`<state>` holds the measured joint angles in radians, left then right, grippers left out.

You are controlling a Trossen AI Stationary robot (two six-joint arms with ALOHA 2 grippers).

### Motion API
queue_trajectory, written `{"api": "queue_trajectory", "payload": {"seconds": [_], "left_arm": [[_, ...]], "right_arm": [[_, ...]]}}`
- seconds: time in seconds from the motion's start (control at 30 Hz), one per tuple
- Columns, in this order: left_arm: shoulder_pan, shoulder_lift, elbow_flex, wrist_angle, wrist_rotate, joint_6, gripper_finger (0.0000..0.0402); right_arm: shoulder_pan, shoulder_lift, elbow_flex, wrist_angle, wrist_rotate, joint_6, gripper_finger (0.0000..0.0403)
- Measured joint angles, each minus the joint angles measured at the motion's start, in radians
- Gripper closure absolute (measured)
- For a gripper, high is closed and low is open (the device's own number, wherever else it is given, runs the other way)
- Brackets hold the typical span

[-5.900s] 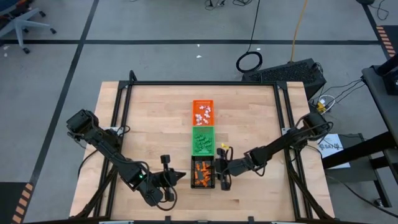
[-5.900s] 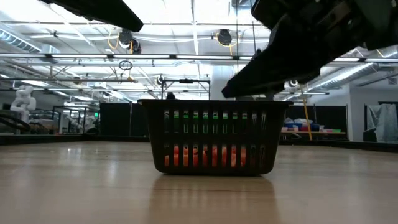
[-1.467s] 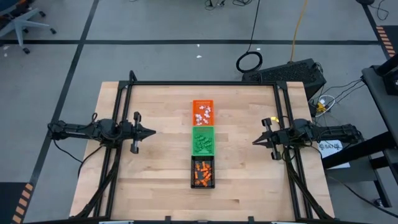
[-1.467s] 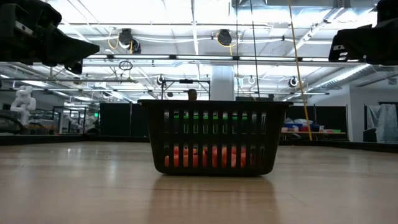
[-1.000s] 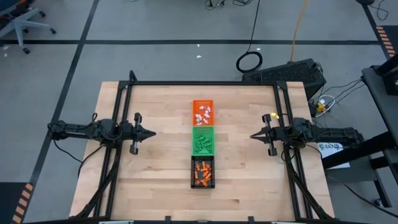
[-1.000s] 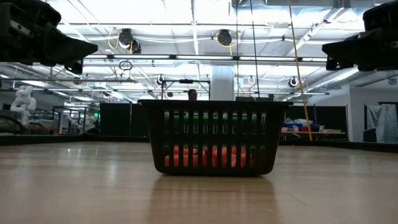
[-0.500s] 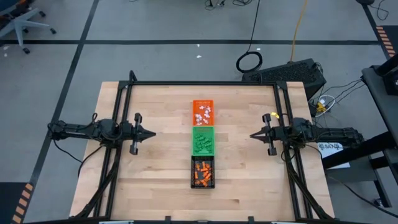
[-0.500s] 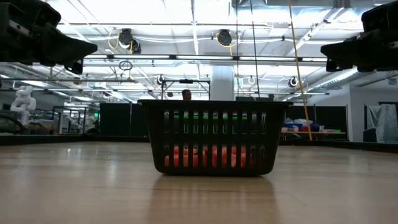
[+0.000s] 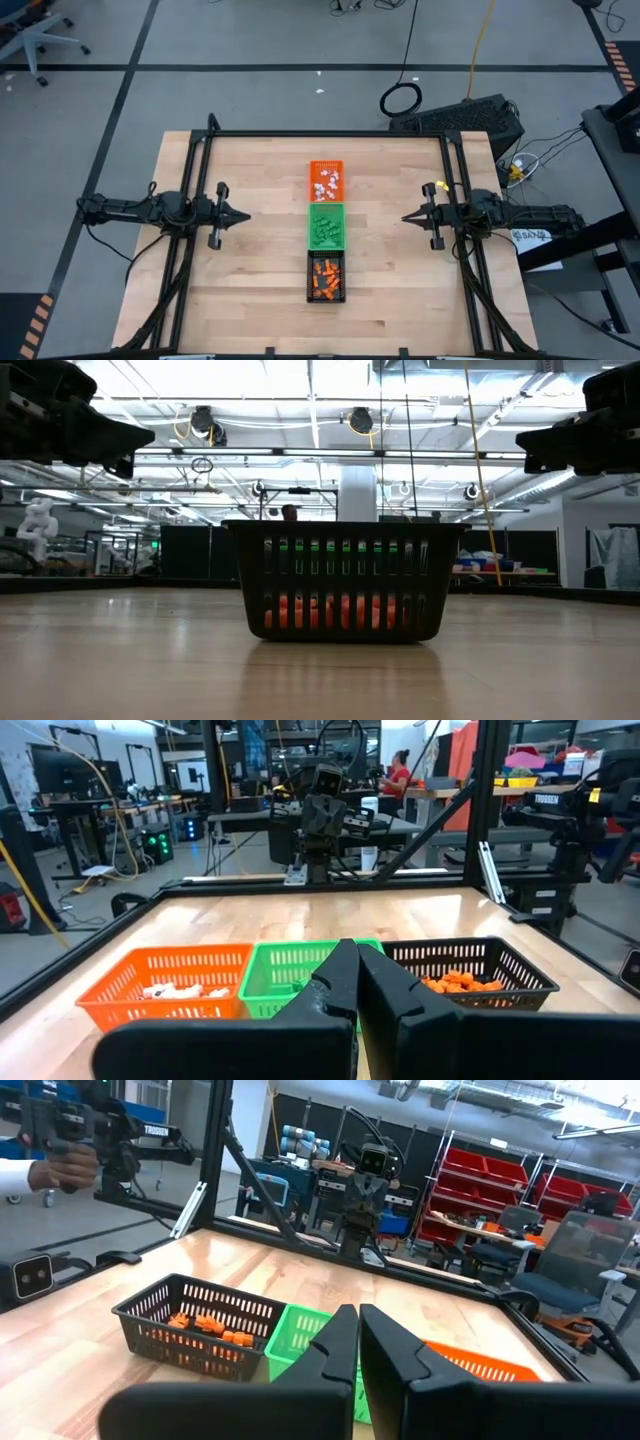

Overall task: Sort Halloween decoration
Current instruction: Return to Home Position

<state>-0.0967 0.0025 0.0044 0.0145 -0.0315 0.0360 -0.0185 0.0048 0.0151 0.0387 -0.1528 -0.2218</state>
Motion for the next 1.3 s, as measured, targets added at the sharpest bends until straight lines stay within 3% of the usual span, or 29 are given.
{"api": "queue_trajectory", "payload": {"seconds": [0.33,0.57,1.3], "left_arm": [[0.0,-0.002,0.0,0.019,0.009,0.026,0.0401],[0.0,-0.002,0.0,0.006,0.005,-0.073,0.0401],[0.0,-0.002,0.0,0.006,0.001,-0.077,0.0401]], "right_arm": [[0.0,0.0,0.0,-0.001,0.0,0.0,0.0403],[0.0,0.0,0.0,-0.001,-0.001,0.0,0.0403],[0.0,0.0,0.0,0.0,-0.001,0.0,0.0403]]}}
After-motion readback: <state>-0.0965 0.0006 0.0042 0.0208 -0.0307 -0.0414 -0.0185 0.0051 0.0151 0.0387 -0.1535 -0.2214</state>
